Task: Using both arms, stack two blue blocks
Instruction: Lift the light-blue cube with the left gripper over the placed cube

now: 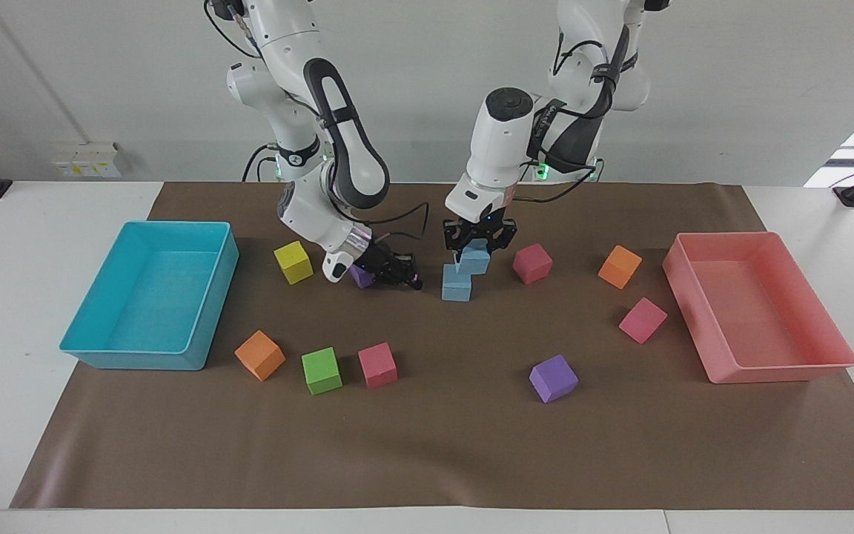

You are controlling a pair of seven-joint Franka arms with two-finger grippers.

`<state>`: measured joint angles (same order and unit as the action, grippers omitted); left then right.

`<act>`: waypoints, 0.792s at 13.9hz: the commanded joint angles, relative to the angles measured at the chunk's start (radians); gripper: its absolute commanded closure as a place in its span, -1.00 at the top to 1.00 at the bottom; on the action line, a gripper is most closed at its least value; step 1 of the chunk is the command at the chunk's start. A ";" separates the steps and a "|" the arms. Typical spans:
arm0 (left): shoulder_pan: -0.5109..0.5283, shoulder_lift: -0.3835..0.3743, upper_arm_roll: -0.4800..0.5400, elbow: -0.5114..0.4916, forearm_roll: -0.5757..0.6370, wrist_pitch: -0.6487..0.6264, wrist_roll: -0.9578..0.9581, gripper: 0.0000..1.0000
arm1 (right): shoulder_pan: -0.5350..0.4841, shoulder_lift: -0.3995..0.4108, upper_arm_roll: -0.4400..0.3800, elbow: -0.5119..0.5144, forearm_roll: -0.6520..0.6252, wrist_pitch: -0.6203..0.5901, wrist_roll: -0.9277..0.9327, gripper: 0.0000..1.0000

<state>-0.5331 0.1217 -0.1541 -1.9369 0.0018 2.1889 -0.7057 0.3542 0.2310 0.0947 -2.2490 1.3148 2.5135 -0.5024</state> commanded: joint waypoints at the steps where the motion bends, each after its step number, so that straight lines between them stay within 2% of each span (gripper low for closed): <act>1: -0.028 0.030 0.016 0.027 -0.009 -0.008 -0.012 0.01 | -0.018 -0.027 0.007 -0.023 0.038 -0.015 -0.047 -1.00; 4: -0.045 0.067 0.018 0.045 -0.008 0.000 -0.031 0.01 | -0.017 -0.027 0.007 -0.023 0.040 -0.015 -0.047 -1.00; 11: -0.047 0.079 0.018 0.065 0.006 -0.009 -0.017 -0.03 | -0.009 -0.027 0.007 -0.023 0.066 -0.009 -0.047 -1.00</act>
<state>-0.5585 0.1799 -0.1552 -1.9023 0.0019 2.1912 -0.7220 0.3523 0.2308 0.0961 -2.2490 1.3363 2.5135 -0.5029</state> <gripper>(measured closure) 0.427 0.991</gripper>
